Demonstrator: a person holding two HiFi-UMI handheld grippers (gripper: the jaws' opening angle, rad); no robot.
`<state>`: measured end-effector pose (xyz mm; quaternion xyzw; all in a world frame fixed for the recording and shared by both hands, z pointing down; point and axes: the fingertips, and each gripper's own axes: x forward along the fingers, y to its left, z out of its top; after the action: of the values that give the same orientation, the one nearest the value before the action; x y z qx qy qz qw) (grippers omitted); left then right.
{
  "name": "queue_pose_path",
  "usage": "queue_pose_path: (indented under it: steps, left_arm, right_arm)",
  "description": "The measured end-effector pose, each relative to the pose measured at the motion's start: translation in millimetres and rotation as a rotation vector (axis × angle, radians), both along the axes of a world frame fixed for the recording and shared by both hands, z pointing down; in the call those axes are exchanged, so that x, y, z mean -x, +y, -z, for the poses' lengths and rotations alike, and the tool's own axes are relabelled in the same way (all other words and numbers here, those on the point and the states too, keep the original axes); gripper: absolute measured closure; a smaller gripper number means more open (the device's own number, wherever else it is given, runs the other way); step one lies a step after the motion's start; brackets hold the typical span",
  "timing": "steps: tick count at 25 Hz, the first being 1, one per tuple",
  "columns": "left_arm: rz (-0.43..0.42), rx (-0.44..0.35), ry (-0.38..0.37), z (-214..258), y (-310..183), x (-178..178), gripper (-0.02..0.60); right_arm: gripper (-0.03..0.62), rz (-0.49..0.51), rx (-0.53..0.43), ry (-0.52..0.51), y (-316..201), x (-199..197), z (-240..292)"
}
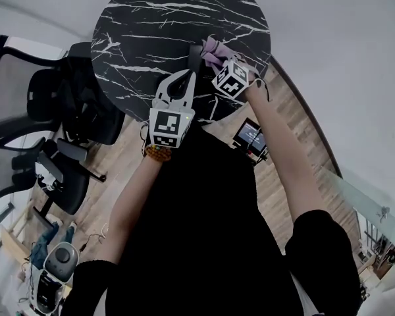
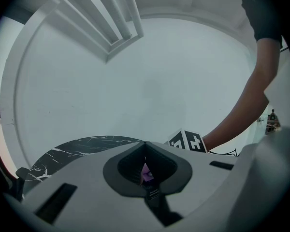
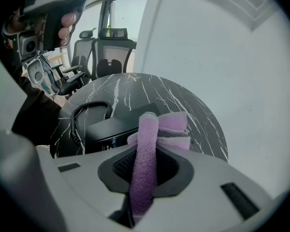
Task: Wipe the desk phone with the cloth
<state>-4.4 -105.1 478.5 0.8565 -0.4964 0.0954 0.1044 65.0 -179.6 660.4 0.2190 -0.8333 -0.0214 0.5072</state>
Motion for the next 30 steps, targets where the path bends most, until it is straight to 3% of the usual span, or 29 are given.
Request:
queue_pose_path:
  steps: [30]
  left_arm:
    - [0.006,0.004,0.007,-3.0,11.4,3.1,0.568]
  right_arm:
    - [0.536,0.001,0.077,0.018,25.8,2.3,-11.2]
